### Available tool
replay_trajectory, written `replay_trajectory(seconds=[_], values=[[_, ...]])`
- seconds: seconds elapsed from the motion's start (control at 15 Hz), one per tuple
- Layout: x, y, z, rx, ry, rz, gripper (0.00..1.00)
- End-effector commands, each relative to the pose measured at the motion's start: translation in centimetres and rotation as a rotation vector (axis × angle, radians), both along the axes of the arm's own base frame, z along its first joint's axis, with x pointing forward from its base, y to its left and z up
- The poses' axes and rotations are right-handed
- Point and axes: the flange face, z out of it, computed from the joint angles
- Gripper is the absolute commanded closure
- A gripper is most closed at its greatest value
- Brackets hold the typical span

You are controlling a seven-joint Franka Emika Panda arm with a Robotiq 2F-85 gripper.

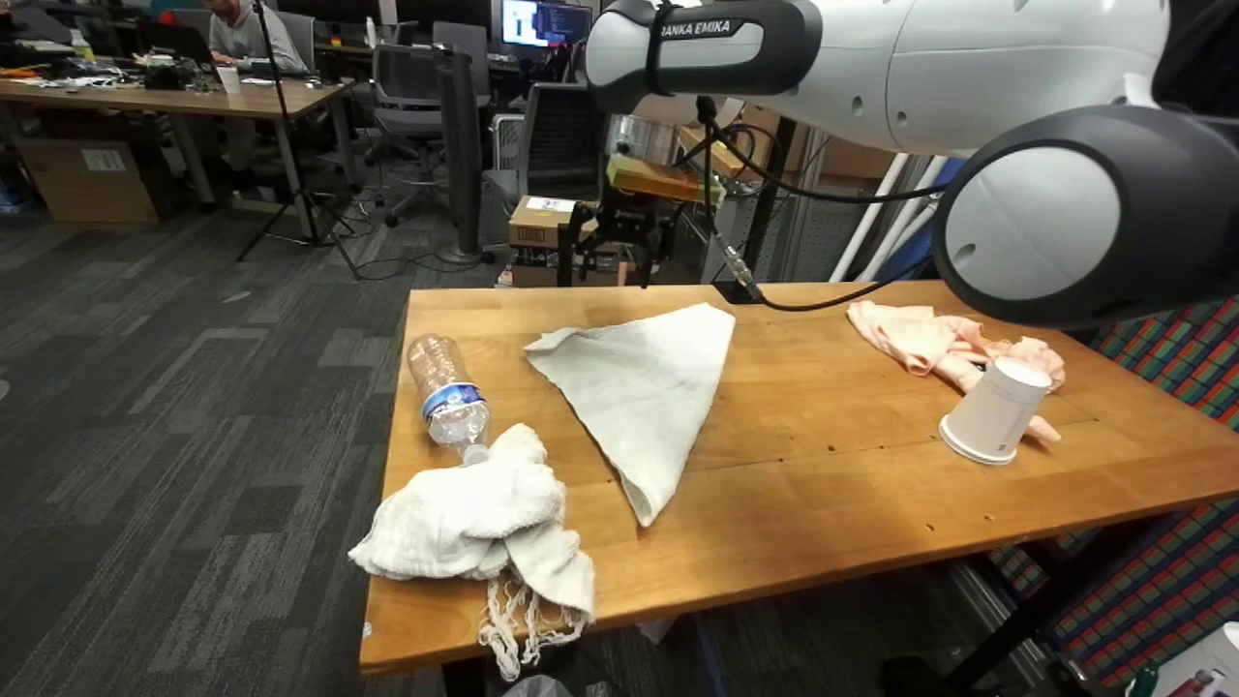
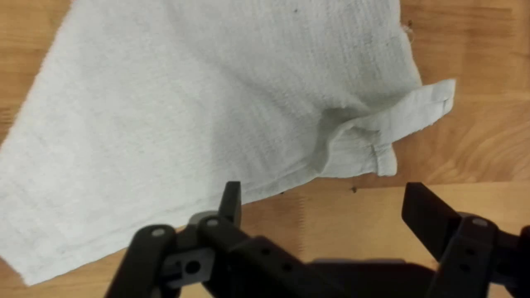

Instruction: Fold the towel

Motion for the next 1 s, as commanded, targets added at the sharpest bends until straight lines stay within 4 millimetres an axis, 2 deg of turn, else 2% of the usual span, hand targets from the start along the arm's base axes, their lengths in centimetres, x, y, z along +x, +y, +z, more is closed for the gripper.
replay_trajectory(seconds=[0.0, 0.33, 0.67, 0.93], values=[[1.5, -4.2, 1.9, -0.029, -0.068, -0.056, 0.00], [3.3, -10.1, 1.7, -0.050, -0.129, -0.140, 0.00], [4.2, -15.3, 0.2, -0.067, -0.145, -0.212, 0.00], [4.0, -18.9, -2.1, -0.082, -0.130, -0.254, 0.00]])
